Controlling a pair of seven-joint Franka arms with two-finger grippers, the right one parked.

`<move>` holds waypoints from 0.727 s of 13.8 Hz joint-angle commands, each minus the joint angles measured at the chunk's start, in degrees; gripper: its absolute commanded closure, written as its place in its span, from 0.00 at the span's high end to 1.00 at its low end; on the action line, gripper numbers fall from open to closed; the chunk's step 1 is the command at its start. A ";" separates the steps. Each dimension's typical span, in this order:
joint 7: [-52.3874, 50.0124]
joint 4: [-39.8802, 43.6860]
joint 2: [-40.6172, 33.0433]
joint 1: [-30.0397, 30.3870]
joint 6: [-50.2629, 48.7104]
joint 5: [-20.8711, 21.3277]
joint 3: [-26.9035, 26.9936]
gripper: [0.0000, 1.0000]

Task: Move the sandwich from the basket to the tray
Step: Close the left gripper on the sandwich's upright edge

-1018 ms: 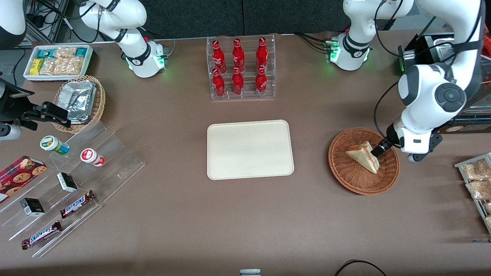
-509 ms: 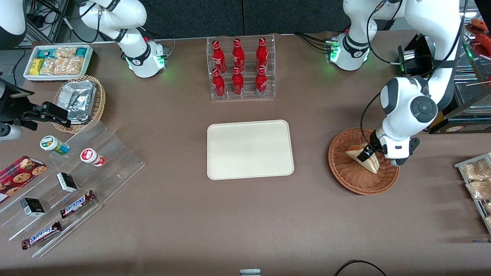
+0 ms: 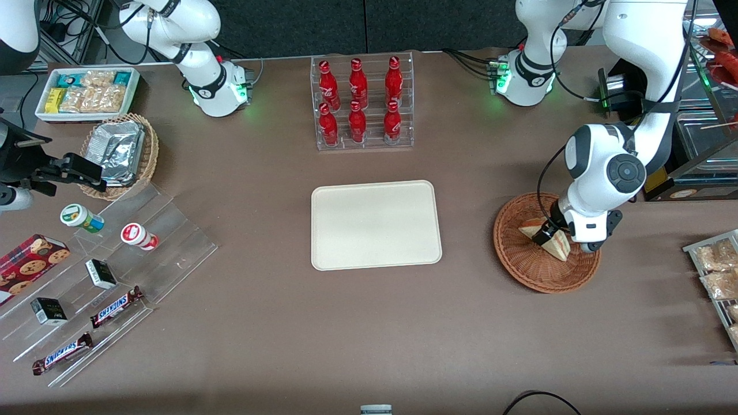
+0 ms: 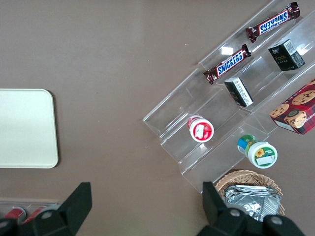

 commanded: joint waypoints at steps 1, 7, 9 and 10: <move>-0.97 -0.87 -0.08 -0.35 1.40 -0.39 0.36 1.00; -2.29 -0.95 0.27 -0.27 1.13 0.31 0.36 0.00; -2.38 -0.87 -0.08 -0.35 0.52 0.32 0.36 0.00; -2.38 -0.69 -0.60 -0.44 -0.44 0.32 0.36 0.00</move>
